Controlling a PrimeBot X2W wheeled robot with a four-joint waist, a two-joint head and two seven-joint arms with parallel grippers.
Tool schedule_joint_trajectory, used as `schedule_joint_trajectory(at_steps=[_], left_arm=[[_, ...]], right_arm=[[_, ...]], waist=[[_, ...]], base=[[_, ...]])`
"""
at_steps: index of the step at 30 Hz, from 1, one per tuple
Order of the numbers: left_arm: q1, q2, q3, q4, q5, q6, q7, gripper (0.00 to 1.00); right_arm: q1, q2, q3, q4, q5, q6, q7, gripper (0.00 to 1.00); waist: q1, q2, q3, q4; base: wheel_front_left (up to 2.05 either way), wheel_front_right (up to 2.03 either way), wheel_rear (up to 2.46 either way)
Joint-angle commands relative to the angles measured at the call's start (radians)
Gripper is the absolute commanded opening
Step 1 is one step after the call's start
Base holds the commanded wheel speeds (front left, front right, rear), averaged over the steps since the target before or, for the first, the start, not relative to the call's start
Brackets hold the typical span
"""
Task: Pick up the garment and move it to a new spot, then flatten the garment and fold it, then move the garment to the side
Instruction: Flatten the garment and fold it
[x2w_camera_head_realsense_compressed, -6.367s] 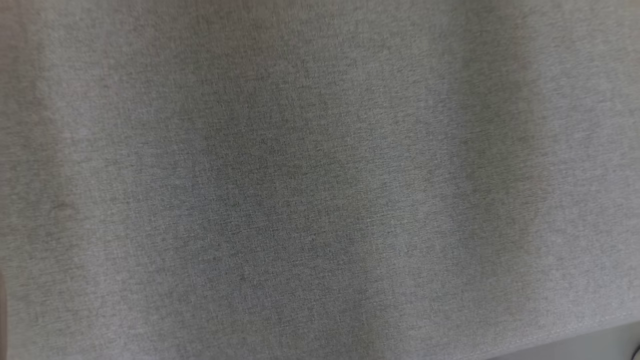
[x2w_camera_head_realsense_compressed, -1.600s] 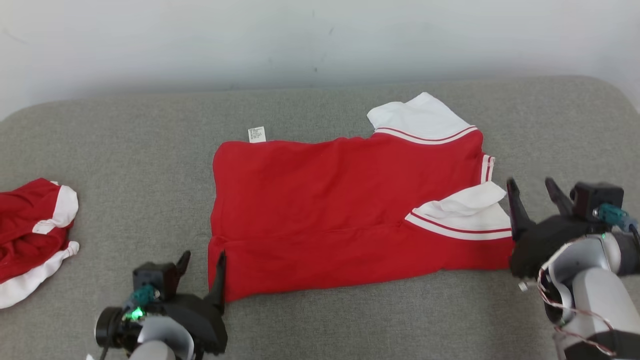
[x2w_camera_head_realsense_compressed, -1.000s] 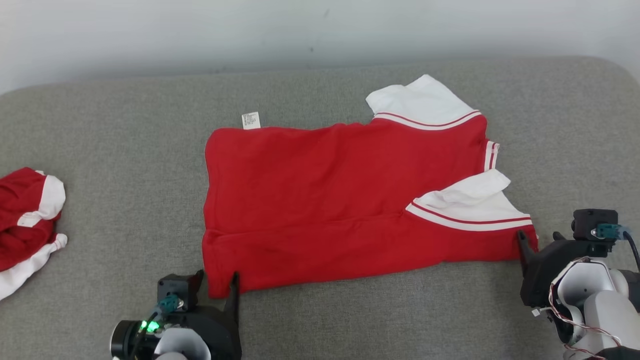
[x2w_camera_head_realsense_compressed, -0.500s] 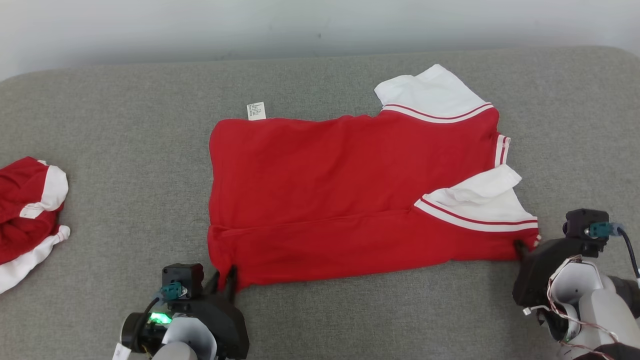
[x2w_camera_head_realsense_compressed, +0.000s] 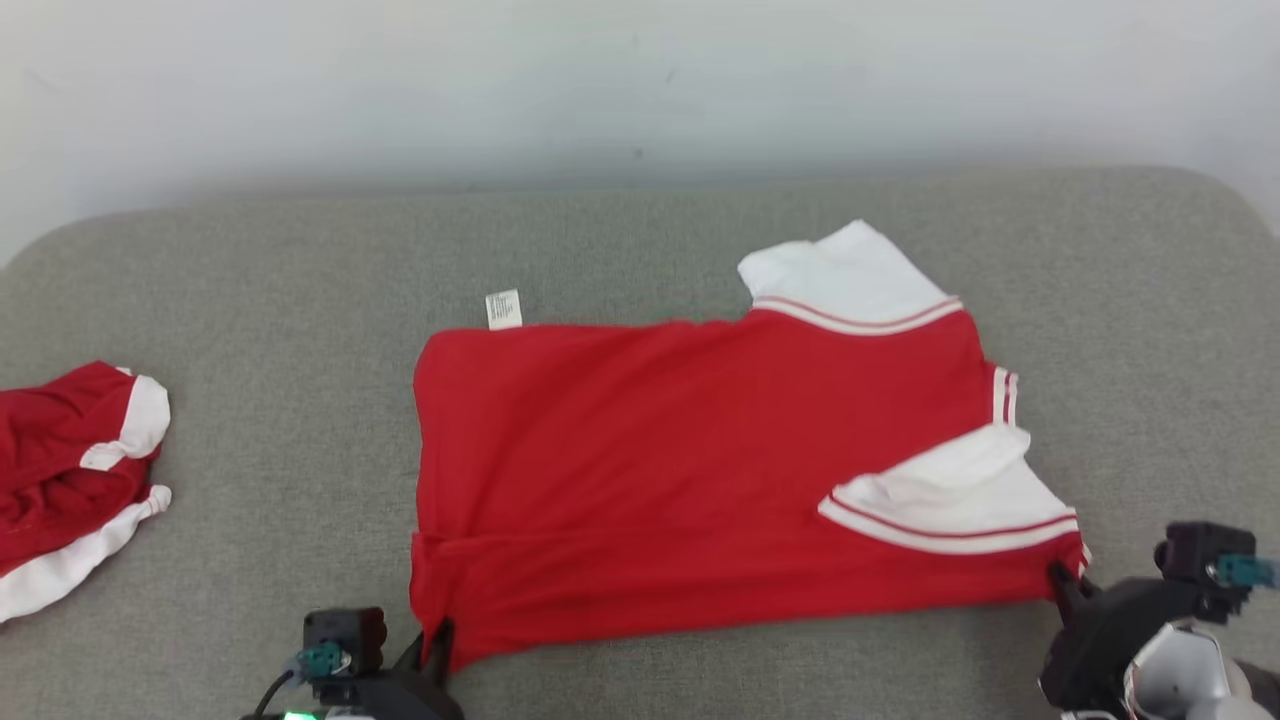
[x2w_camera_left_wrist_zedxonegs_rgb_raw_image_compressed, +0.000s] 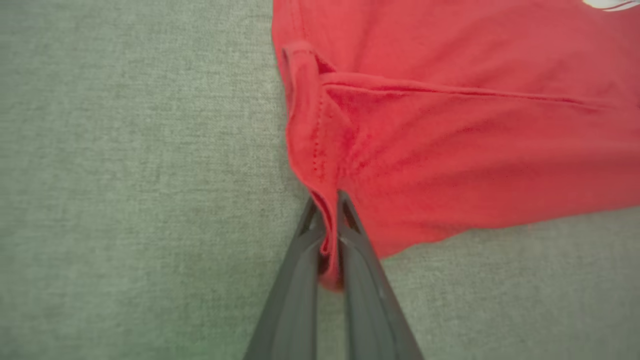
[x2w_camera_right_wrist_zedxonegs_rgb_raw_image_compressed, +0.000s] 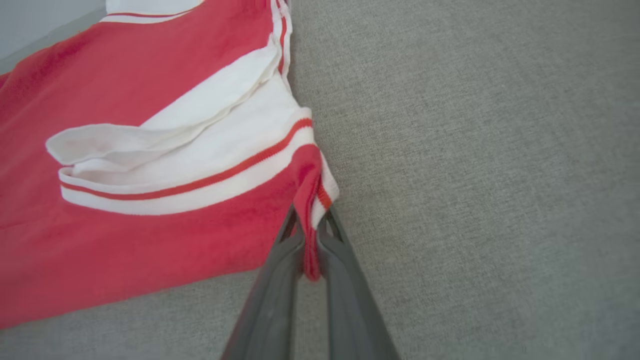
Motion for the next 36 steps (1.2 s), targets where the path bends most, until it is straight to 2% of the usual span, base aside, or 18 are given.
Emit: schedule_joint_trajectory(at_steps=[1, 8, 13, 14, 15, 16, 17, 18, 28, 32, 36], left_arm=[[0.030, 0.014, 0.004, -0.006, -0.004, 0.009, 0.007, 0.00], [0.113, 0.063, -0.003, -0.083, -0.006, 0.020, 0.047, 0.00], [0.166, 0.077, -0.003, -0.133, -0.017, 0.041, 0.083, 0.00], [0.177, 0.079, -0.001, -0.144, -0.022, 0.046, 0.092, 0.00], [0.187, 0.081, -0.001, -0.154, -0.025, 0.048, 0.102, 0.04], [0.196, 0.083, -0.003, -0.164, -0.026, 0.053, 0.106, 0.33], [0.203, 0.083, -0.005, -0.174, -0.026, 0.054, 0.107, 0.78], [0.214, 0.083, -0.008, -0.180, -0.029, 0.055, 0.113, 1.00], [0.236, 0.098, 0.012, -0.238, -0.040, 0.077, 0.088, 1.00], [0.197, 0.118, 0.028, -0.268, -0.045, 0.078, 0.096, 1.00], [0.110, 0.136, 0.035, -0.283, -0.040, 0.073, 0.136, 1.00]], right_arm=[[0.030, 0.001, -0.012, -0.021, 0.004, 0.000, 0.007, 0.00], [0.166, 0.014, -0.036, -0.141, 0.014, -0.001, 0.062, 0.00], [0.233, 0.017, -0.018, -0.161, 0.065, -0.001, 0.060, 0.00], [0.239, 0.017, -0.012, -0.159, 0.071, -0.001, 0.055, 0.09], [0.244, 0.017, -0.008, -0.155, 0.076, -0.001, 0.049, 0.74], [0.250, 0.017, -0.002, -0.148, 0.078, -0.001, 0.045, 1.00], [0.252, 0.018, 0.002, -0.142, 0.079, -0.001, 0.038, 1.00], [0.250, 0.019, 0.006, -0.137, 0.082, -0.001, 0.030, 1.00], [0.206, 0.019, 0.006, -0.123, 0.053, -0.001, -0.019, 1.00], [0.133, 0.016, 0.019, -0.157, 0.014, -0.001, 0.014, 1.00], [0.011, -0.021, 0.054, -0.158, 0.006, -0.001, 0.081, 1.00]], waist=[[0.0000, 0.0000, -0.029, -0.003], [0.0000, 0.0000, -0.068, -0.008], [0.0000, 0.0000, -0.079, -0.017], [0.0000, 0.0000, -0.081, -0.020], [0.0000, 0.0000, -0.083, -0.021], [0.0000, 0.0000, -0.085, -0.023], [0.0000, 0.0000, -0.086, -0.024], [0.0000, 0.0000, -0.089, -0.025], [0.0000, 0.0000, -0.104, -0.023], [0.0000, 0.0000, -0.090, -0.024], [0.0000, 0.0000, -0.056, -0.023]], base=[[0.00, 0.00, 0.00], [0.00, 0.00, 0.00], [0.00, 0.00, 0.00], [0.00, 0.00, 0.00], [0.00, 0.00, 0.00], [0.00, 0.00, 0.00], [0.00, 0.00, 0.00], [0.00, 0.00, 0.00], [0.00, 0.00, 0.00], [0.00, 0.00, 0.00], [0.00, 0.00, 0.00]])
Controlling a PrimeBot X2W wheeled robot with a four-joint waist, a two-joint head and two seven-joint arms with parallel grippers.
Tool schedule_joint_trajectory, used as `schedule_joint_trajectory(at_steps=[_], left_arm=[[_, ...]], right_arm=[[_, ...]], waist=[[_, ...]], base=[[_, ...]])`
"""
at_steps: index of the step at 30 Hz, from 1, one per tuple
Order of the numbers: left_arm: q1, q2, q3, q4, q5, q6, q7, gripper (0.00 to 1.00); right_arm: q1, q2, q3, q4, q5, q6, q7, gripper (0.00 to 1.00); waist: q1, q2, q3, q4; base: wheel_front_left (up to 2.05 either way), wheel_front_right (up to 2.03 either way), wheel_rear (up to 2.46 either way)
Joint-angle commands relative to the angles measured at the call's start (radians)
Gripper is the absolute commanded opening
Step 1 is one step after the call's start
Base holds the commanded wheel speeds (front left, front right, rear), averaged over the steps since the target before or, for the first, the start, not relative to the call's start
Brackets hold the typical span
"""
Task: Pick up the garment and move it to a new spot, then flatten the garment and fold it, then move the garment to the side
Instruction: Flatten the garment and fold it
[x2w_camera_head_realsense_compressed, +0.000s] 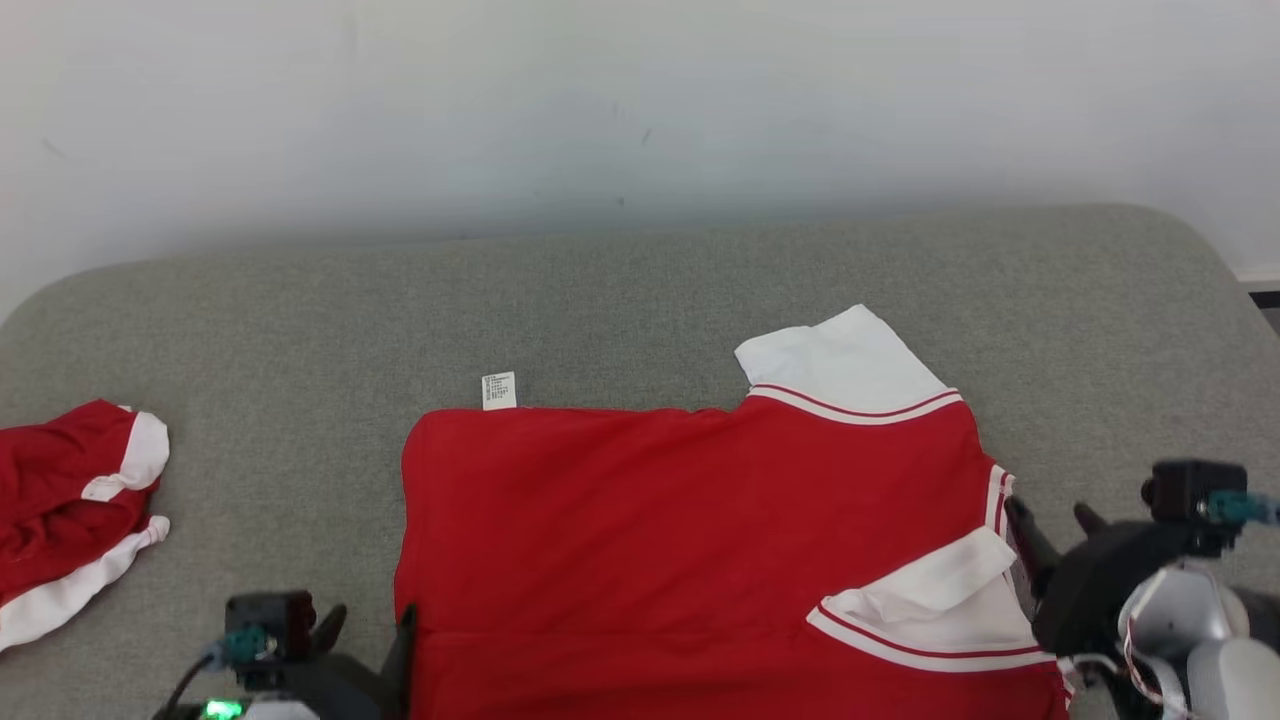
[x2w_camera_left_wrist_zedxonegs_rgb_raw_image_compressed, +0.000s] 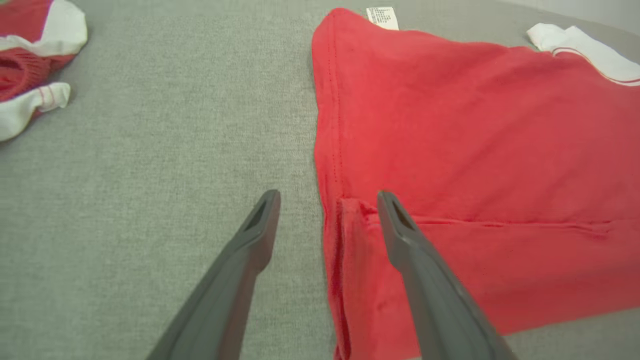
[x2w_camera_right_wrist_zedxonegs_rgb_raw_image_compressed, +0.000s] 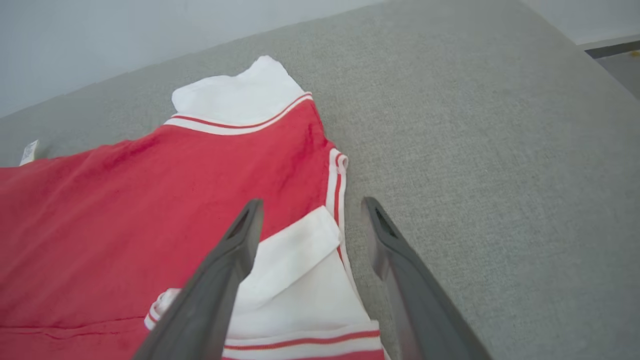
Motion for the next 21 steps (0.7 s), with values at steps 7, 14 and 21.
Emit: schedule_joint_trajectory(at_steps=[7, 14, 21], left_arm=[[-0.222, -0.009, 0.014, 0.052, -0.031, -0.029, 0.086, 1.00], [-0.461, -0.018, 0.005, 0.161, -0.044, -0.052, 0.205, 1.00], [-0.626, -0.017, -0.032, 0.244, -0.023, -0.069, 0.303, 1.00]], right_arm=[[-0.259, -0.104, 0.101, 0.099, 0.023, -0.002, 0.082, 1.00], [-0.528, -0.165, 0.209, 0.261, 0.058, -0.002, 0.090, 1.00], [-0.713, -0.204, 0.300, 0.416, 0.079, -0.002, 0.041, 1.00]], waist=[[0.0000, -0.0001, 0.109, 0.001], [0.0000, -0.0001, 0.218, -0.006], [0.0000, -0.0001, 0.286, 0.000]], base=[[0.00, 0.00, 0.00], [0.00, 0.00, 0.00], [0.00, 0.00, 0.00]])
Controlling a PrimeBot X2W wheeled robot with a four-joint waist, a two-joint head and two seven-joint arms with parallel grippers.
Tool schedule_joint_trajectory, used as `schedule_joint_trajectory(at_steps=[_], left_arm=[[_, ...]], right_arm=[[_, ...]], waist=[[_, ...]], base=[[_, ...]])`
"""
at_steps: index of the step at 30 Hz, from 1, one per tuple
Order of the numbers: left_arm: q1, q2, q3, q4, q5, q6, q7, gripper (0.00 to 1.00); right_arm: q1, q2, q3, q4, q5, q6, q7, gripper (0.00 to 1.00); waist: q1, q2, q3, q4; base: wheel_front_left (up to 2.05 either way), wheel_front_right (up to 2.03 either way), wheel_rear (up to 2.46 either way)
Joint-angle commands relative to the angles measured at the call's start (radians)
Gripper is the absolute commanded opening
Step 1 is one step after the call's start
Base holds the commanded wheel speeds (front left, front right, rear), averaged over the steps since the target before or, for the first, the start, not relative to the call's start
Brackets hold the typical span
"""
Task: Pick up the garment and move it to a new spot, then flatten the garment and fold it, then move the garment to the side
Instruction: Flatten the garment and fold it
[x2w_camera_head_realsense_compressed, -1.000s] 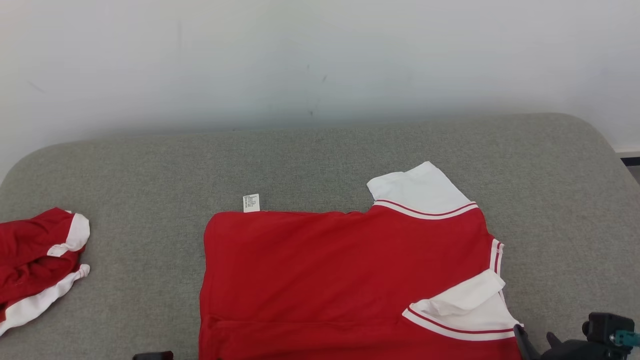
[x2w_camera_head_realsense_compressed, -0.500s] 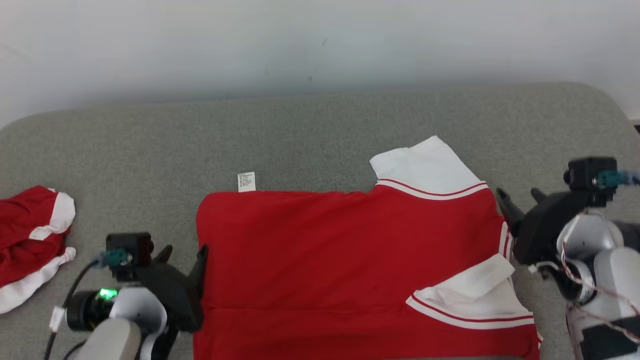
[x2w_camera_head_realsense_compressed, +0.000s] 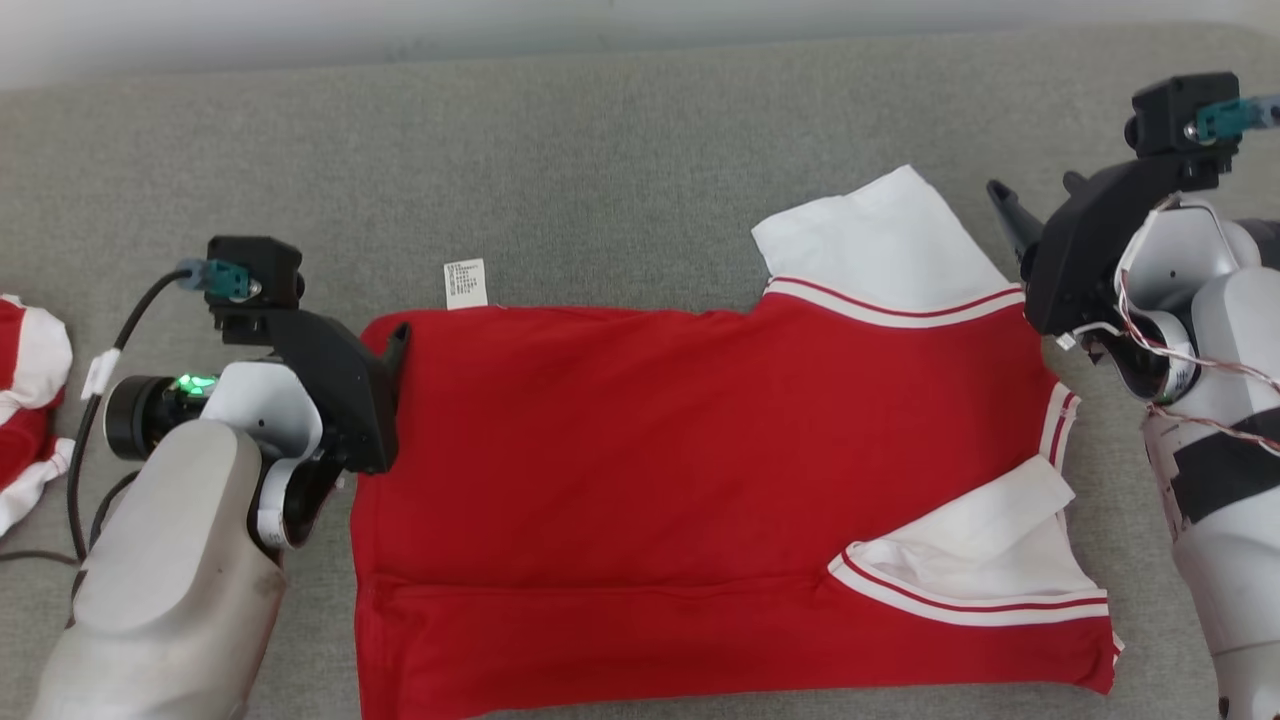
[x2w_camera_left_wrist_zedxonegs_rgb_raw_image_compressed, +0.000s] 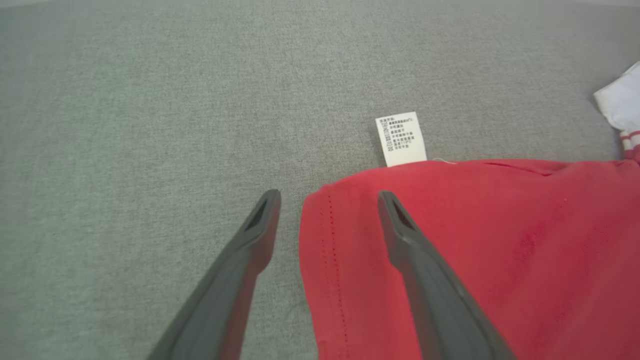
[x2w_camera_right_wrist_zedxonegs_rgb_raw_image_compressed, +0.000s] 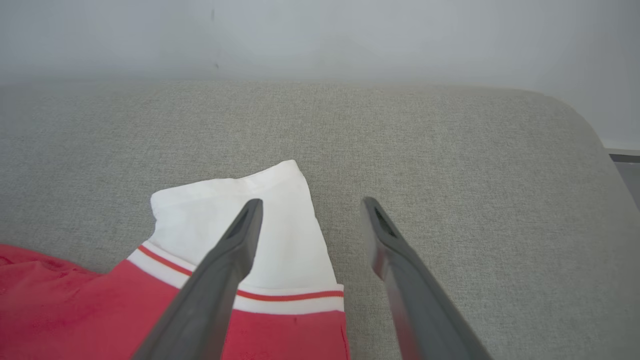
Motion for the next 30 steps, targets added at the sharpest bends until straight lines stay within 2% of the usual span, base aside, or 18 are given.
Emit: schedule_joint_trajectory(at_steps=[1, 11, 12, 13, 14, 21, 30], left_arm=[[-0.024, -0.002, -0.005, 0.012, 0.008, -0.004, 0.011, 1.00], [-0.082, 0.008, -0.045, 0.076, 0.039, -0.010, 0.030, 0.98], [-0.086, 0.009, -0.047, 0.081, 0.037, -0.011, 0.036, 0.67], [-0.087, 0.008, -0.050, 0.089, 0.035, -0.010, 0.046, 0.41], [-0.087, 0.009, -0.054, 0.097, 0.034, -0.011, 0.057, 0.00], [-0.098, 0.016, -0.047, 0.105, 0.005, -0.014, 0.097, 0.00], [-0.125, 0.042, -0.029, 0.047, -0.001, -0.008, 0.098, 0.00]], right_arm=[[-0.029, -0.006, 0.018, 0.022, 0.009, -0.002, -0.015, 1.00], [-0.122, -0.002, 0.101, 0.138, 0.041, -0.002, -0.074, 1.00], [-0.130, -0.003, 0.107, 0.146, 0.045, -0.002, -0.078, 1.00], [-0.136, -0.004, 0.111, 0.155, 0.050, -0.002, -0.082, 1.00], [-0.142, -0.006, 0.115, 0.164, 0.053, -0.002, -0.085, 1.00], [-0.184, -0.019, 0.141, 0.217, 0.075, -0.002, -0.083, 1.00], [-0.246, -0.037, 0.142, 0.264, 0.072, -0.002, -0.116, 1.00]], waist=[[-0.0003, -0.0002, 0.037, 0.004], [-0.0003, -0.0002, 0.073, -0.006], [-0.0003, -0.0002, 0.078, -0.008], [-0.0003, -0.0002, 0.082, -0.010], [-0.0003, -0.0002, 0.087, -0.011], [-0.0003, -0.0002, 0.114, -0.015], [-0.0003, -0.0002, 0.155, -0.005]], base=[[0.00, 0.00, 0.00], [0.00, 0.00, 0.00], [0.00, 0.00, 0.00], [0.00, 0.00, 0.00], [0.00, 0.00, 0.00], [0.00, 0.00, 0.00], [0.00, 0.00, 0.00]])
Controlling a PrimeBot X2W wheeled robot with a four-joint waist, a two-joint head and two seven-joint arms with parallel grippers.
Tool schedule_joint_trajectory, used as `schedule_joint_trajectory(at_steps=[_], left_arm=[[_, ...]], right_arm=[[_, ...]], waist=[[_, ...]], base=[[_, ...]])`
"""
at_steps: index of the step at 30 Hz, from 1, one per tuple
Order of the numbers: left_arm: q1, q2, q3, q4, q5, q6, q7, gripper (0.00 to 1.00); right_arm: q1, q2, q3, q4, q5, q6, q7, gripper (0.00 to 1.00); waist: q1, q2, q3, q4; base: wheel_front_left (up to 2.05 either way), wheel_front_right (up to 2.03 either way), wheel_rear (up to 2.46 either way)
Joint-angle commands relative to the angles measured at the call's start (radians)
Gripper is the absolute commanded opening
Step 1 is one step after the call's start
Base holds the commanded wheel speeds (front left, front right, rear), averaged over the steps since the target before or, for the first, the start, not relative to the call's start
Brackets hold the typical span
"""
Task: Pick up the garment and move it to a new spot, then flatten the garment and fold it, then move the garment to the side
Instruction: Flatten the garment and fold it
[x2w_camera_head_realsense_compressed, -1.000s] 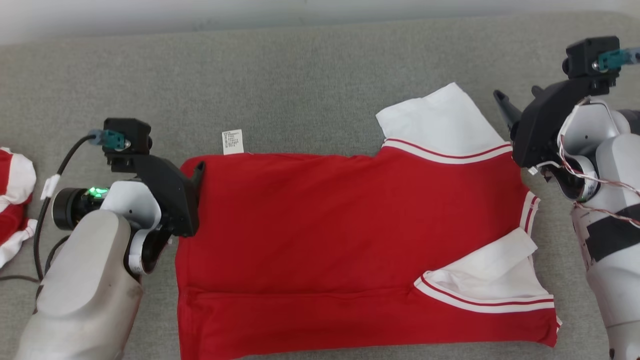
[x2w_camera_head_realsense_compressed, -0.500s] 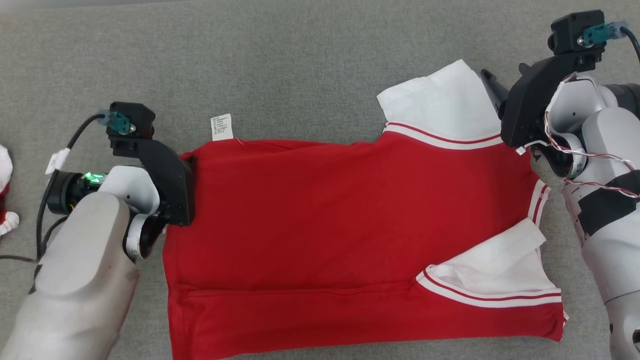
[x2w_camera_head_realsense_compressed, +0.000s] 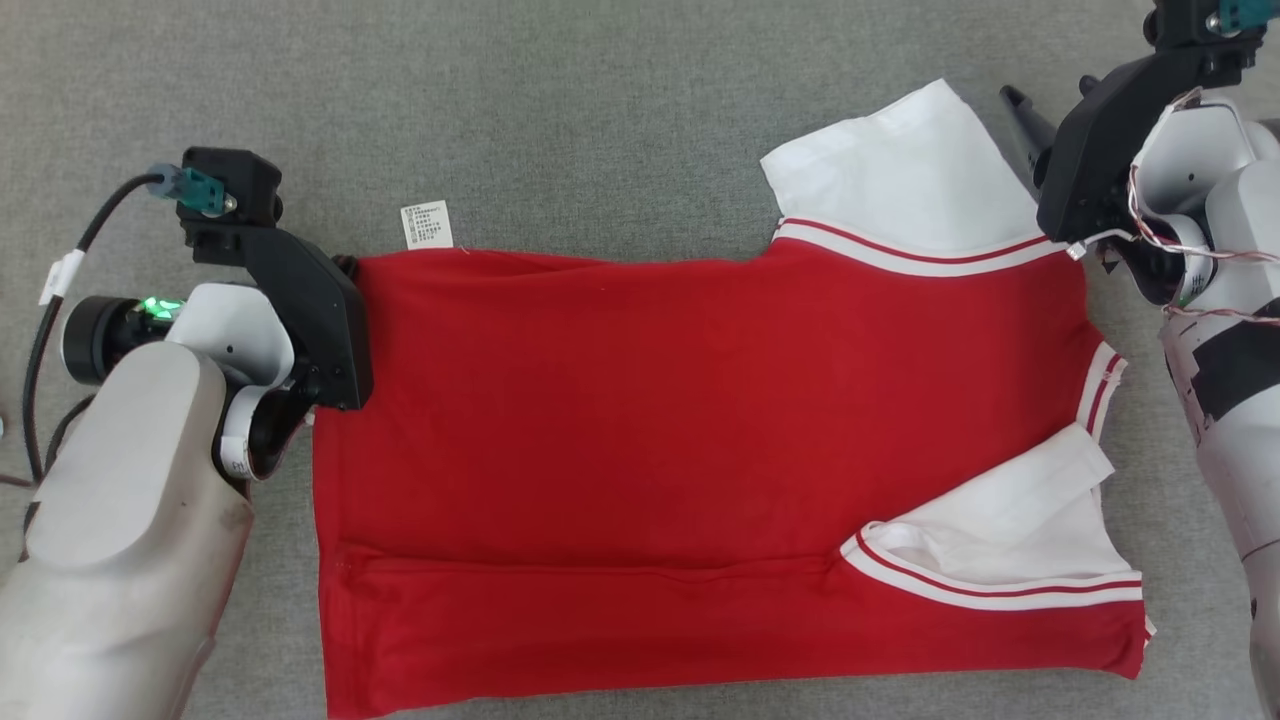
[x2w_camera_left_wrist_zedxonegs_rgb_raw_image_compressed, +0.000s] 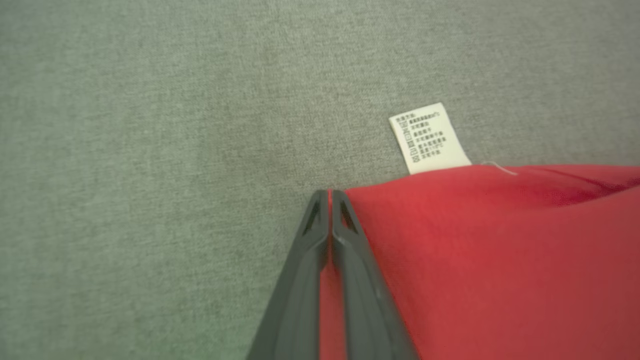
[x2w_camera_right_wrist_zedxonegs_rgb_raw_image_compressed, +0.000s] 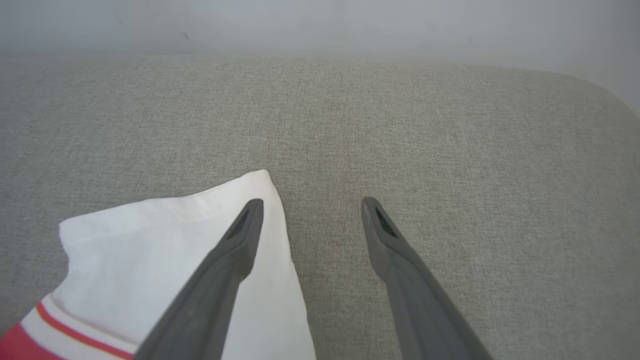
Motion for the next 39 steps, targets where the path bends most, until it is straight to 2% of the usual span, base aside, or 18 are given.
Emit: schedule_joint_trajectory(at_steps=[1, 9, 19, 20, 21, 23, 28, 39], left_arm=[[0.000, 0.014, 0.001, 0.006, 0.004, 0.008, 0.007, 0.00], [-0.010, 0.006, -0.012, -0.054, 0.006, 0.013, 0.008, 0.00], [-0.032, -0.006, -0.022, -0.100, 0.008, 0.014, -0.020, 0.00], [-0.031, -0.004, -0.022, -0.100, 0.009, 0.015, -0.023, 0.00], [-0.031, -0.002, -0.022, -0.101, 0.009, 0.016, -0.023, 0.00], [-0.030, 0.000, -0.022, -0.098, 0.008, 0.017, -0.026, 0.00], [-0.011, 0.005, -0.017, -0.091, 0.002, 0.022, -0.041, 0.00], [0.008, -0.016, 0.015, -0.059, 0.034, 0.077, -0.232, 0.00]], right_arm=[[-0.012, 0.001, 0.001, 0.008, 0.000, -0.002, -0.007, 1.00], [-0.039, 0.017, 0.037, 0.091, 0.025, -0.002, -0.001, 1.00], [-0.080, 0.030, 0.050, 0.172, 0.055, -0.002, -0.044, 1.00], [-0.084, 0.034, 0.051, 0.181, 0.058, -0.002, -0.044, 0.84], [-0.089, 0.037, 0.052, 0.192, 0.060, -0.002, -0.044, 0.52], [-0.096, 0.039, 0.056, 0.214, 0.057, -0.002, -0.042, 0.00], [-0.117, 0.023, 0.057, 0.247, 0.039, -0.003, -0.080, 0.00], [-0.159, 0.039, 0.027, 0.266, -0.018, -0.003, -0.373, 0.00]], waist=[[0.0000, 0.0000, 0.012, 0.007], [0.0000, 0.0000, 0.036, 0.039], [0.0000, 0.0000, 0.089, 0.067], [0.0000, 0.0000, 0.094, 0.067], [0.0000, 0.0000, 0.099, 0.067], [0.0000, 0.0000, 0.104, 0.066], [0.0000, 0.0000, 0.094, 0.060], [0.0000, 0.0000, 0.030, 0.039]], base=[[0.00, 0.00, 0.00], [0.00, 0.00, 0.00], [0.00, 0.00, 0.00], [0.00, 0.00, 0.00], [0.00, 0.00, 0.00], [0.00, 0.00, 0.00], [0.00, 0.00, 0.00], [0.00, 0.00, 0.00]])
